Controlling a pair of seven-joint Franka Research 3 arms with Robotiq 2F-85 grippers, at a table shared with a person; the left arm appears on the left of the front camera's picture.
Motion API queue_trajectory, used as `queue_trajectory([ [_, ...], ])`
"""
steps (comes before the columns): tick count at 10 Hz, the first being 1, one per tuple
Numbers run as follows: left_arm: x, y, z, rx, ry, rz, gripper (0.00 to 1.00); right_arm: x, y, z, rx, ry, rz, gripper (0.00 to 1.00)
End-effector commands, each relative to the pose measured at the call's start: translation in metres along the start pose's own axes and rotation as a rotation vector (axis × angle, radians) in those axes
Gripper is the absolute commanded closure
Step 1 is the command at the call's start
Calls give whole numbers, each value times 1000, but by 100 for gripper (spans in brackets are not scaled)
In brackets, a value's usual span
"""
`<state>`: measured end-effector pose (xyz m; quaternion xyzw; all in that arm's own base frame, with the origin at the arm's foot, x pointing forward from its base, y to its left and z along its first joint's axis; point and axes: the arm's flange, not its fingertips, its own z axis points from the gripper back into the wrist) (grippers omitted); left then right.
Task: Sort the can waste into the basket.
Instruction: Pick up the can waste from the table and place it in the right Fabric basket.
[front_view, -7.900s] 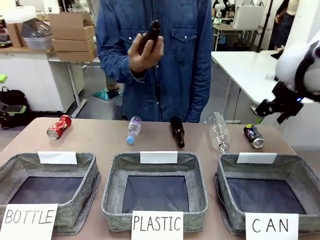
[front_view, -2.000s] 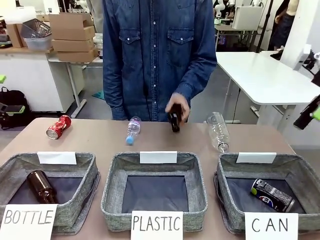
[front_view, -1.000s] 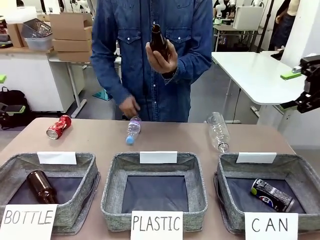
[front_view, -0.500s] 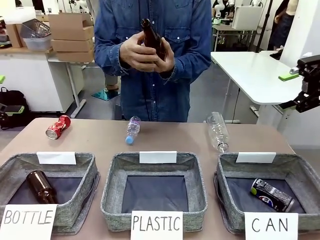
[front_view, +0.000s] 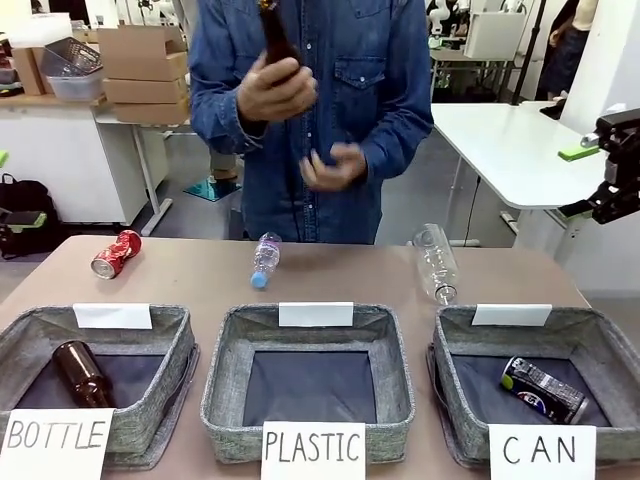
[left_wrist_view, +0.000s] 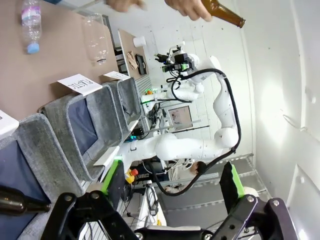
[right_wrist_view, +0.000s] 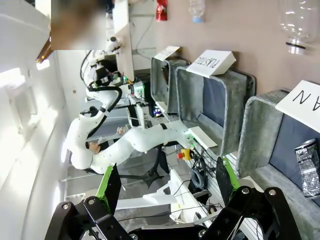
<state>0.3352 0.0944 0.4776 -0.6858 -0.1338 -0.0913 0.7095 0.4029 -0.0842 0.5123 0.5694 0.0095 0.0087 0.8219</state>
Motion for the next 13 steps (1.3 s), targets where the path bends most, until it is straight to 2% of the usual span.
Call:
queue_trajectory([
  [1,-33,-37,38,69,41,-22,0,0,-1,4,-4,14,16,0],
  [3,-50,-57,117,123,-95,62,0,0,-1,4,-4,14,16,0],
  [4,-64,-69,143,103,-117,65,0,0,-1,4,-4,14,16,0],
  [5,-70,-76,162,141,-189,75,0,0,-1,4,-4,14,16,0],
  [6,-77,-82,171,106,-208,47,0,0,-1,4,-4,14,16,0],
  [8,-74,-87,170,164,-339,87,0,0,-1,4,-4,14,16,0],
  [9,-87,-82,179,152,-229,50,0,0,-1,4,-4,14,16,0],
  [13,-87,-82,179,152,-229,50,0,0,-1,4,-4,14,16,0],
])
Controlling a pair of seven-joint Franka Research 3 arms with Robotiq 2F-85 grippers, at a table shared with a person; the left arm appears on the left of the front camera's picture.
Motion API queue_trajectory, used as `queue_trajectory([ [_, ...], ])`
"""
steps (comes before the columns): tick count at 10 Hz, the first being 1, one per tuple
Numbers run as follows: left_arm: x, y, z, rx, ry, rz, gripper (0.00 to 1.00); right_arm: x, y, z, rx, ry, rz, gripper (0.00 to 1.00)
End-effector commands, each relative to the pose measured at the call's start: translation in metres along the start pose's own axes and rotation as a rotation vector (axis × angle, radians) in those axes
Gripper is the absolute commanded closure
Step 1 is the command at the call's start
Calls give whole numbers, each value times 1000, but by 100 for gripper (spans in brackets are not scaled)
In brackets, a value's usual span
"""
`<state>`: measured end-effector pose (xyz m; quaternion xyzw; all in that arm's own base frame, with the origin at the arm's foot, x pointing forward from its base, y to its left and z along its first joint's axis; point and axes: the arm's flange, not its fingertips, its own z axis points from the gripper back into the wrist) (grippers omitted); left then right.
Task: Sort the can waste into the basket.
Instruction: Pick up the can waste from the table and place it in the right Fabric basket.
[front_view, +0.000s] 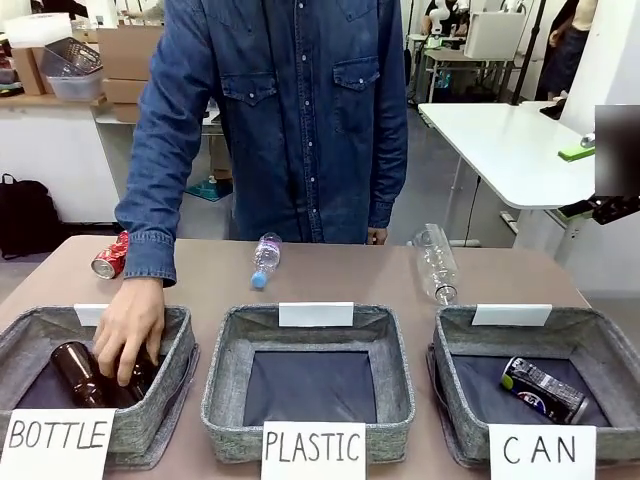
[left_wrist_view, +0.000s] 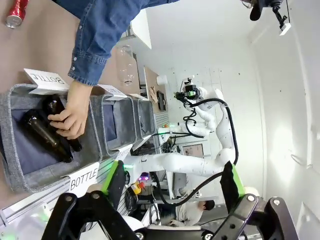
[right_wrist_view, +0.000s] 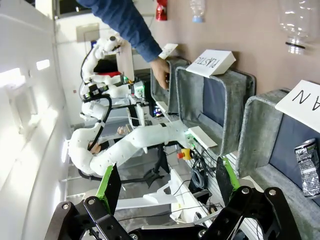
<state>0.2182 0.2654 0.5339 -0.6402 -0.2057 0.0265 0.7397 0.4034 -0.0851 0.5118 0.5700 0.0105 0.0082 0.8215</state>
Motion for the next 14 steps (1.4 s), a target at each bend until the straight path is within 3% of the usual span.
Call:
queue_trajectory([
  [1,-3,1,1,-1,18,-13,0,-1,0,4,-5,13,18,0],
  [6,0,0,0,0,0,0,0,-1,0,4,-5,13,18,0],
  [7,13,4,-4,28,63,-2,0,-1,0,4,-5,13,18,0],
  [9,61,20,-32,213,141,-34,0,-1,0,4,-5,13,18,0],
  [11,109,50,-102,498,295,-84,0,-1,0,4,-5,13,18,0],
  [12,130,63,-140,644,393,-184,0,-1,0,4,-5,13,18,0],
  [14,151,73,-200,818,466,-343,0,-1,0,4,-5,13,18,0],
])
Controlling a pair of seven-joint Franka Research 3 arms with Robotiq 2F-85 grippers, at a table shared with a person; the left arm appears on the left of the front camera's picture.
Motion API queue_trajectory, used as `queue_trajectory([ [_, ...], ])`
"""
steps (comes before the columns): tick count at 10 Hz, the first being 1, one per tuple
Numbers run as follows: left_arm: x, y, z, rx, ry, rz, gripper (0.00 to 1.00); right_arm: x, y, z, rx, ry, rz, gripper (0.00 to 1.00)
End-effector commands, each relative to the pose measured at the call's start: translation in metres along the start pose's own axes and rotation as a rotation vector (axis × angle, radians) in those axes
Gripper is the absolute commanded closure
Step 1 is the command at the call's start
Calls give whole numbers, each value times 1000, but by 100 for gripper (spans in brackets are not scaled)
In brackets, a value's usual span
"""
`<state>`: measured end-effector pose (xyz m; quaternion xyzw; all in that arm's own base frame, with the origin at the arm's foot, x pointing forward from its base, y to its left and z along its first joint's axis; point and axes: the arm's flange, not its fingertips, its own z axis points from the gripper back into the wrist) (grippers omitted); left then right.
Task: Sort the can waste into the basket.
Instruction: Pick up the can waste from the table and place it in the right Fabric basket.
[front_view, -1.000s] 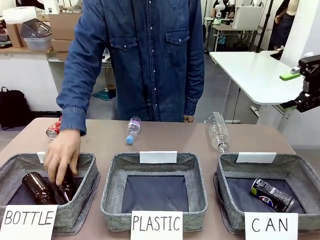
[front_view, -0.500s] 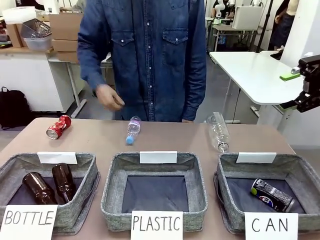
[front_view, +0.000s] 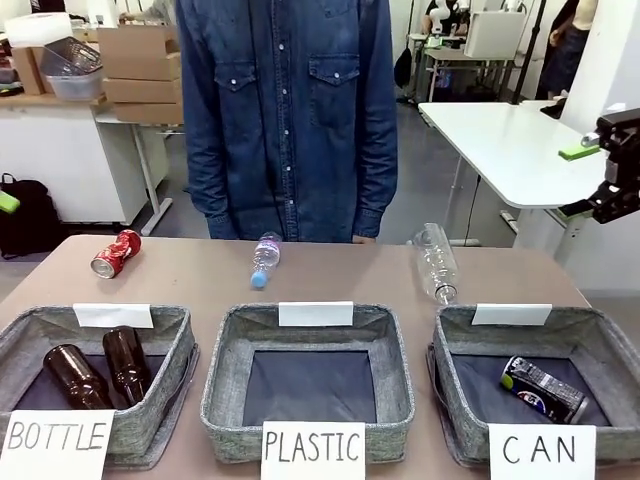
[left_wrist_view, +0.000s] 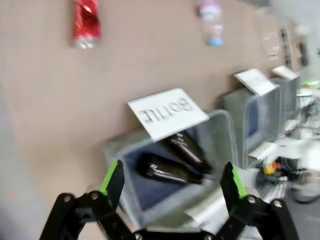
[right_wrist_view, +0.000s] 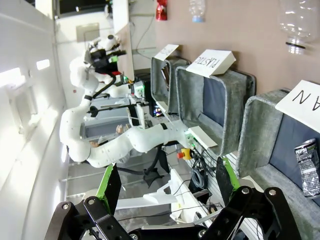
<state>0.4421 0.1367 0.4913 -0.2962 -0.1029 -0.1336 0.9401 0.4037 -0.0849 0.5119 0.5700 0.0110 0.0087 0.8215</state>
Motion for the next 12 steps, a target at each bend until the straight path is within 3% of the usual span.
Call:
queue_trajectory([
  [1,13,-8,-27,173,26,-118,0,-1,0,4,-5,11,18,0],
  [2,28,-15,-51,222,-22,-156,0,-1,0,4,-5,11,18,0],
  [3,20,-11,-20,99,34,-77,0,-1,0,4,-5,11,18,0],
  [5,20,-11,-20,99,34,-77,0,-1,0,4,-5,11,18,0],
  [6,32,-16,-37,154,35,-115,0,-1,0,4,-5,11,18,0],
  [7,45,-6,-54,383,-205,30,0,-1,0,4,-5,11,18,0],
  [9,70,9,-89,493,-327,32,0,-1,0,4,-5,11,18,0],
  [10,80,14,-102,557,-353,34,0,-1,0,4,-5,11,18,0],
  [12,99,25,-128,567,-270,-7,0,-1,0,4,-5,11,18,0],
])
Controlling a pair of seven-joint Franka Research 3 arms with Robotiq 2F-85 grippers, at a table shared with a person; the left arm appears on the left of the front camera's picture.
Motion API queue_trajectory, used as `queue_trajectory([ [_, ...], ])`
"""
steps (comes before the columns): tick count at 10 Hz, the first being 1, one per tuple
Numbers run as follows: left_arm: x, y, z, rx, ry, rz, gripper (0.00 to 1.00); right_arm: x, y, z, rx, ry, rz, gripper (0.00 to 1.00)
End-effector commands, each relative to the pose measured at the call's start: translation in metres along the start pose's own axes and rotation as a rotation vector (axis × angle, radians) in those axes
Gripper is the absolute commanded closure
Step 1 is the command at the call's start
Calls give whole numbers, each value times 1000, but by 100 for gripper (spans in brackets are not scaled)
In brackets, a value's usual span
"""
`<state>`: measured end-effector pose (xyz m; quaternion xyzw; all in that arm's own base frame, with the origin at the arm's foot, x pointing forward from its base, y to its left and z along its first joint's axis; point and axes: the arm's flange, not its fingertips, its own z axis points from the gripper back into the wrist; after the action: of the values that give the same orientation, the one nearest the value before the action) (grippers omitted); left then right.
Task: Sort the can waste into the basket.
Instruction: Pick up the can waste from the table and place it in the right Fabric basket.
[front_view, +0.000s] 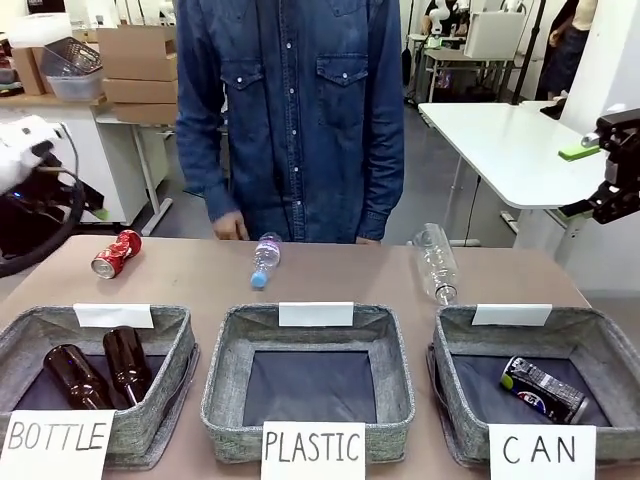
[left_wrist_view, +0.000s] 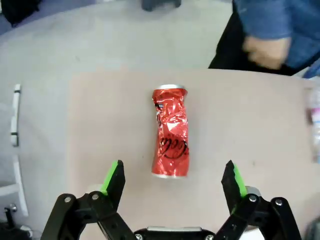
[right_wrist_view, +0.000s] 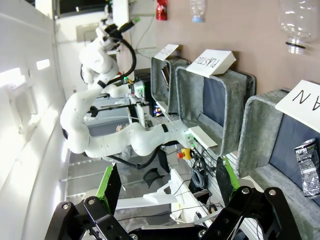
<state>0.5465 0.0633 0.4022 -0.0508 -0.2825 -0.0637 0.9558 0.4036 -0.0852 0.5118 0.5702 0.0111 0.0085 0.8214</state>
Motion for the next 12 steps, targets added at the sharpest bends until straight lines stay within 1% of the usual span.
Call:
queue_trajectory([
  [1,13,-2,-23,35,69,-16,0,-1,0,4,-6,11,19,0],
  [3,16,-7,-57,34,166,-62,0,-1,0,4,-6,11,19,0],
  [5,18,-7,-80,14,216,-89,0,-1,0,4,-6,11,19,0],
  [8,24,-1,-101,10,283,-83,0,-1,0,4,-6,11,19,0],
  [10,23,0,-104,8,304,-87,0,-1,0,4,-6,11,19,0],
  [11,23,0,-105,22,326,-79,18,-1,0,4,-6,11,19,0],
  [12,23,0,-104,12,334,-79,58,-1,0,4,-6,11,19,0],
])
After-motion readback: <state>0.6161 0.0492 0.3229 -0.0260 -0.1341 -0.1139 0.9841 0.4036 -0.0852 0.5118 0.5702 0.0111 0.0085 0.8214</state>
